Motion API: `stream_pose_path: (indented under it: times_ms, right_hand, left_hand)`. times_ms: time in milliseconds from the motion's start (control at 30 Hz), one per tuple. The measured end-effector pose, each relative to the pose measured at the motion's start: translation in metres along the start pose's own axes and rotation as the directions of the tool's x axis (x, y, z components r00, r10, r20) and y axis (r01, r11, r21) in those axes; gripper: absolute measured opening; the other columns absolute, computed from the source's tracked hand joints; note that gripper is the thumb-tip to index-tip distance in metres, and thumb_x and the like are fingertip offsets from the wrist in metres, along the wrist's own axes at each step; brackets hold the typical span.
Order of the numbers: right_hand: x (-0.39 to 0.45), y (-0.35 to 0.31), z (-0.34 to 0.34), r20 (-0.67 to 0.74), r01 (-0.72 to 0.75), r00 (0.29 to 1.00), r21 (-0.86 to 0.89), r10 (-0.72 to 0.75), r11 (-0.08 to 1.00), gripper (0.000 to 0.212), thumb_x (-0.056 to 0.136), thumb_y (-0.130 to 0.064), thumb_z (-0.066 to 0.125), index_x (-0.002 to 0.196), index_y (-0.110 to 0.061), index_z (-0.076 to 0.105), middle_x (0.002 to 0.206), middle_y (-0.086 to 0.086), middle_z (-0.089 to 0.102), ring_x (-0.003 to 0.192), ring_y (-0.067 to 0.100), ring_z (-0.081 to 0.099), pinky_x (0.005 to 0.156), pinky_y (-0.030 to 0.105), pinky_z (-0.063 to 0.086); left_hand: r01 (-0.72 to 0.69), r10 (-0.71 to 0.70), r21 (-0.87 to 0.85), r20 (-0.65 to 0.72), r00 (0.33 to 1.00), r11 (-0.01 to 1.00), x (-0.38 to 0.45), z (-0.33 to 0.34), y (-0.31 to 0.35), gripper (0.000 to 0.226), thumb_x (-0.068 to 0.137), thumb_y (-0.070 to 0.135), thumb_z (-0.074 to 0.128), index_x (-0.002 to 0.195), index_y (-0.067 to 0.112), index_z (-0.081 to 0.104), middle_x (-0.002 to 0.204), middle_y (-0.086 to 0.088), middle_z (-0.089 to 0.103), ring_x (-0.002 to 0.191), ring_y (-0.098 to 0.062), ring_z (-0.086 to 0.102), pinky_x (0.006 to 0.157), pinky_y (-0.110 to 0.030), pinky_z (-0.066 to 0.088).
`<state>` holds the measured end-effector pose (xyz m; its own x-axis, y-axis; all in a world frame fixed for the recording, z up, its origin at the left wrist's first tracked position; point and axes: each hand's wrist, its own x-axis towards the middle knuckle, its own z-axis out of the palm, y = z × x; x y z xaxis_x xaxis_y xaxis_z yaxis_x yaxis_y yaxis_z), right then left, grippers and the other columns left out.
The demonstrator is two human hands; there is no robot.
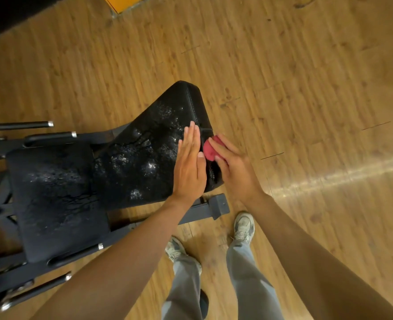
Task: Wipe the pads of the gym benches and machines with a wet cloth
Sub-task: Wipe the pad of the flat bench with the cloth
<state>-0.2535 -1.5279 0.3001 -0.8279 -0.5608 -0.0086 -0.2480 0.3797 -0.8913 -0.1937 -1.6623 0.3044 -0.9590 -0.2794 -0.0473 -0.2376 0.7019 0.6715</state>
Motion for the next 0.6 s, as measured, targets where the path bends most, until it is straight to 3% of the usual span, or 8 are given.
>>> stream_pose_path:
  times_ms: [100,200,300,467,533,600]
  right_hand:
    - [0.018,0.0,0.003,-0.042,0.011,0.999,-0.027,-0.012,1.0,0.039,0.1,0.005,0.055,0.138,0.001,0.058,0.152,0.021,0.048,0.143,0.025,0.044,0.119,0.017,0.029]
    - [-0.021,0.004,0.001,-0.016,-0.018,1.0,-0.005,0.018,1.0,0.044,0.099,0.008,0.056,0.141,-0.003,0.058,0.153,0.013,0.048,0.141,0.017,0.047,0.117,0.025,0.039]
    - [-0.071,0.008,-0.005,0.023,-0.081,0.996,-0.002,0.081,0.997,0.049,0.099,0.007,0.057,0.145,-0.012,0.055,0.157,0.005,0.044,0.14,0.009,0.047,0.114,0.019,0.038]
    - [0.012,0.004,0.004,-0.048,-0.037,0.998,-0.082,0.033,0.996,0.049,0.093,0.015,0.059,0.138,-0.003,0.061,0.149,0.014,0.051,0.136,0.022,0.053,0.112,0.033,0.045]
    - [0.041,-0.004,0.0,-0.03,-0.04,0.999,-0.119,0.036,0.992,0.041,0.095,0.012,0.058,0.133,0.001,0.063,0.142,0.022,0.057,0.132,0.026,0.057,0.112,0.028,0.043]
    - [0.033,-0.013,-0.009,-0.014,0.043,0.999,-0.162,-0.046,0.986,0.022,0.098,0.01,0.054,0.114,0.008,0.068,0.12,0.026,0.067,0.111,0.031,0.067,0.105,0.021,0.048]
  left_hand:
    - [0.018,-0.018,-0.01,-0.015,1.0,1.0,0.006,0.003,0.001,0.055,0.109,0.009,0.024,0.163,0.007,0.009,0.172,-0.002,0.003,0.159,-0.016,-0.001,0.129,-0.037,0.001]
    - [0.013,-0.014,-0.017,-0.028,1.0,1.0,0.005,0.005,0.0,0.056,0.109,0.01,0.024,0.163,0.007,0.01,0.172,-0.006,0.006,0.16,-0.018,0.001,0.13,-0.041,0.004]
    - [0.014,-0.015,-0.017,-0.039,0.999,1.0,0.006,0.007,-0.001,0.056,0.108,0.012,0.023,0.162,0.005,0.012,0.172,-0.008,0.009,0.16,-0.02,0.003,0.13,-0.044,0.005]
    - [0.009,-0.009,-0.006,-0.044,0.999,1.0,0.006,0.008,-0.003,0.057,0.106,0.009,0.025,0.162,0.006,0.012,0.172,-0.008,0.01,0.16,-0.021,0.005,0.13,-0.044,0.007]
    - [0.003,-0.004,0.0,-0.045,0.999,1.0,0.008,0.008,-0.005,0.057,0.106,0.009,0.025,0.161,0.007,0.011,0.172,-0.008,0.01,0.159,-0.021,0.005,0.129,-0.044,0.007]
    - [0.009,-0.009,0.002,-0.043,0.999,1.0,0.007,0.008,-0.006,0.056,0.107,0.013,0.023,0.161,0.006,0.012,0.172,-0.009,0.01,0.159,-0.022,0.006,0.129,-0.042,0.006]
